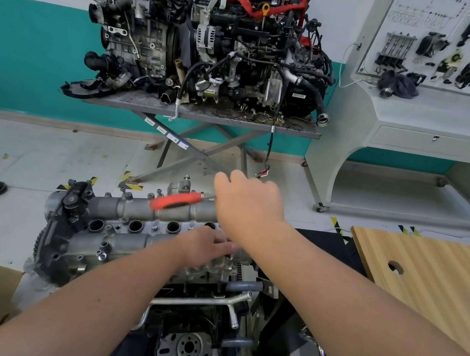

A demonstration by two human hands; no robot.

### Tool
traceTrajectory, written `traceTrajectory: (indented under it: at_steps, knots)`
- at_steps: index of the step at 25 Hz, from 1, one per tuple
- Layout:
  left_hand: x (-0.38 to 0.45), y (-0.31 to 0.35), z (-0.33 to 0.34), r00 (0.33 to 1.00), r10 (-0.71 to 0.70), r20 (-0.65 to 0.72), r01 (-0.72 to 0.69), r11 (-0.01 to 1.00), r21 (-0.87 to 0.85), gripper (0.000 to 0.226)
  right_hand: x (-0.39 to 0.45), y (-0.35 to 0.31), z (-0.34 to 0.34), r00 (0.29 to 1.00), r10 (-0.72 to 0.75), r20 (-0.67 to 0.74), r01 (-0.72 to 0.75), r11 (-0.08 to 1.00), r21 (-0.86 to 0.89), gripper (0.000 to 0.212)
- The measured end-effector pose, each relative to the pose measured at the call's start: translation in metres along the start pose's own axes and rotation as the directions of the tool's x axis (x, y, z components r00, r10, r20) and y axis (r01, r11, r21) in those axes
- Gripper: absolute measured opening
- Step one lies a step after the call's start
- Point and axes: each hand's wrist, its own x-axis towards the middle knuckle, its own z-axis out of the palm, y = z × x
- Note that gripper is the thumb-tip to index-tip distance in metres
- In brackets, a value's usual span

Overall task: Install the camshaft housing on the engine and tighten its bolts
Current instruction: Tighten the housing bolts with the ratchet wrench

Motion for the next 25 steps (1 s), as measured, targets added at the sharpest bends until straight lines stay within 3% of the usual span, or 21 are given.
traceTrajectory:
  at_steps: [4, 6, 7, 8, 9, 10, 12, 14, 18, 21, 25]
  knots:
    - [-0.002, -0.001, -0.001, 1.0, 0.002, 0.031, -0.002, 1.0, -0.008, 0.041, 0.021, 0.003, -0.017, 0.968, 0.128, 0.218, -0.15, 0.985, 0.088, 0.031]
    - [-0.005, -0.002, -0.002, 0.999, 0.013, 0.052, -0.013, 1.0, 0.001, 0.043, 0.025, 0.014, -0.022, 0.894, 0.172, 0.414, -0.34, 0.862, 0.375, 0.029]
    - [-0.004, -0.002, -0.003, 0.998, 0.012, 0.06, -0.012, 1.0, 0.004, 0.049, 0.024, 0.019, -0.023, 0.833, 0.184, 0.521, -0.501, 0.649, 0.572, 0.024]
    - [-0.004, -0.002, -0.003, 0.998, 0.012, 0.067, -0.013, 1.0, 0.012, 0.052, 0.021, 0.022, -0.024, 0.762, 0.173, 0.624, -0.644, 0.307, 0.701, 0.019]
    - [-0.004, -0.002, -0.002, 0.998, 0.018, 0.064, -0.019, 1.0, 0.018, 0.05, 0.017, 0.022, -0.024, 0.708, 0.14, 0.693, -0.694, -0.048, 0.718, 0.015]
    - [-0.004, -0.001, -0.001, 0.998, 0.029, 0.052, -0.031, 0.999, 0.031, 0.046, 0.014, 0.021, -0.021, 0.685, 0.129, 0.717, -0.658, -0.312, 0.685, 0.014]
    - [-0.004, 0.0, 0.001, 0.997, 0.076, 0.027, -0.078, 0.994, 0.082, 0.035, 0.009, 0.015, -0.01, 0.664, 0.174, 0.727, -0.518, -0.595, 0.615, 0.015]
    - [-0.005, 0.002, 0.001, 0.993, 0.115, 0.038, -0.12, 0.982, 0.147, 0.029, 0.006, 0.007, -0.003, 0.625, 0.244, 0.742, -0.44, -0.675, 0.593, 0.018]
    - [-0.006, 0.015, -0.004, 0.985, 0.147, 0.09, -0.167, 0.942, 0.29, 0.032, 0.004, 0.004, -0.003, 0.605, 0.296, 0.739, -0.403, -0.687, 0.605, 0.02]
    - [-0.006, 0.022, -0.006, 0.979, 0.197, 0.053, -0.2, 0.879, 0.432, 0.036, 0.005, 0.005, -0.001, 0.624, 0.321, 0.713, -0.438, -0.611, 0.659, 0.022]
    - [-0.005, 0.025, -0.007, 0.988, 0.136, 0.074, -0.155, 0.901, 0.406, 0.04, 0.01, 0.005, 0.003, 0.61, 0.351, 0.71, -0.461, -0.572, 0.679, 0.024]
